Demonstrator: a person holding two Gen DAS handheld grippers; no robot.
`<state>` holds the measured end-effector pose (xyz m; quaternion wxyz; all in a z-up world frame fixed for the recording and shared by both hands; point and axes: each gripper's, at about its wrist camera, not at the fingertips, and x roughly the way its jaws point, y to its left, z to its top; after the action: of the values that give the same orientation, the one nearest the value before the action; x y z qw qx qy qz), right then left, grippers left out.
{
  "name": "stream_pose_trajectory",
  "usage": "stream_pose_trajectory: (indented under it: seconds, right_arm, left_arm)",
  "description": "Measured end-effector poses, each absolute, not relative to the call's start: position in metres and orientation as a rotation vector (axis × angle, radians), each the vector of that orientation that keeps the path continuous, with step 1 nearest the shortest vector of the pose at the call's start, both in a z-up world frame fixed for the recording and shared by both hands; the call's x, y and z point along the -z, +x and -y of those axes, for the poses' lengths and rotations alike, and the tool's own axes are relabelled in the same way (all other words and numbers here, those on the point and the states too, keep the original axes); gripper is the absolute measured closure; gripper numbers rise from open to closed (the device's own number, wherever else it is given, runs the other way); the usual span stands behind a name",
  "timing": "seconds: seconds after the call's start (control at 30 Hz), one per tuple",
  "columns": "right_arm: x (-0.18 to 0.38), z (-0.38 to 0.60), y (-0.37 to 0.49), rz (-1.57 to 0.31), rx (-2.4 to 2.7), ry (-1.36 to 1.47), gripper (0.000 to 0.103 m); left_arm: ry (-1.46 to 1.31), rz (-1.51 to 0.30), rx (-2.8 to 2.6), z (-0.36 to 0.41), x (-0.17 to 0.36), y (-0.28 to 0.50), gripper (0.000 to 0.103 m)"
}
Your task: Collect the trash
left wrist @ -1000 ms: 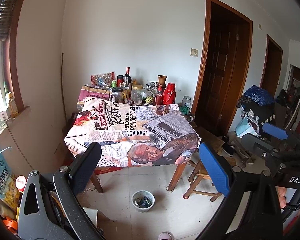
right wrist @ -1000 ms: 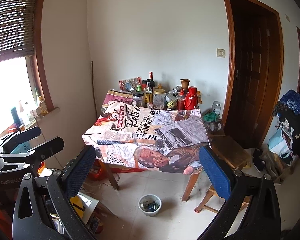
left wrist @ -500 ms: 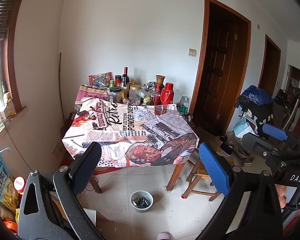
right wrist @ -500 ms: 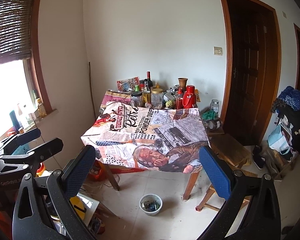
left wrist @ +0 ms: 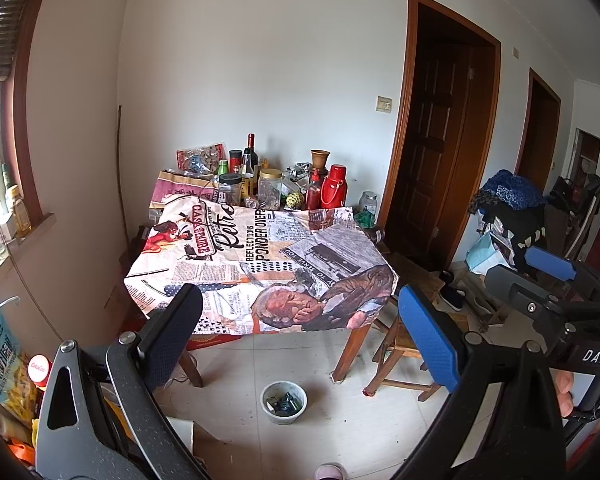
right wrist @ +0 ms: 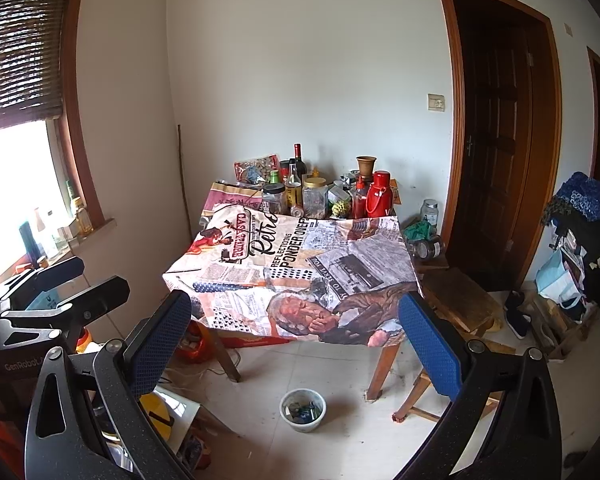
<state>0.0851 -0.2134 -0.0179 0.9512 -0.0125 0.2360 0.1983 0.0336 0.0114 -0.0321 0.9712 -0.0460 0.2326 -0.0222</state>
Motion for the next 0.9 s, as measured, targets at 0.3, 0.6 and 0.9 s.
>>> stream_pose_trajectory:
  seconds: [0.3, 0.6, 0.9]
  right_arm:
    - [0.017, 0.208, 0.085, -0.482, -0.403, -0.029, 0.0]
    - [0.02, 0.203, 0.097, -0.505, -0.409, -0.023, 0.0]
    - [0.027, 0.202, 0.117, -0.525, -0.41, -0.026, 0.0]
  left_arm:
    - [-0.086, -0.483, 0.065, -0.012, 0.032, 0.036, 0.003]
    - [-0.113, -0.509, 0.059, -0.017, 0.036, 0.045, 0.003]
    - [-0.1, -0.517, 0.055, -0.017, 0.038, 0.063, 0.003]
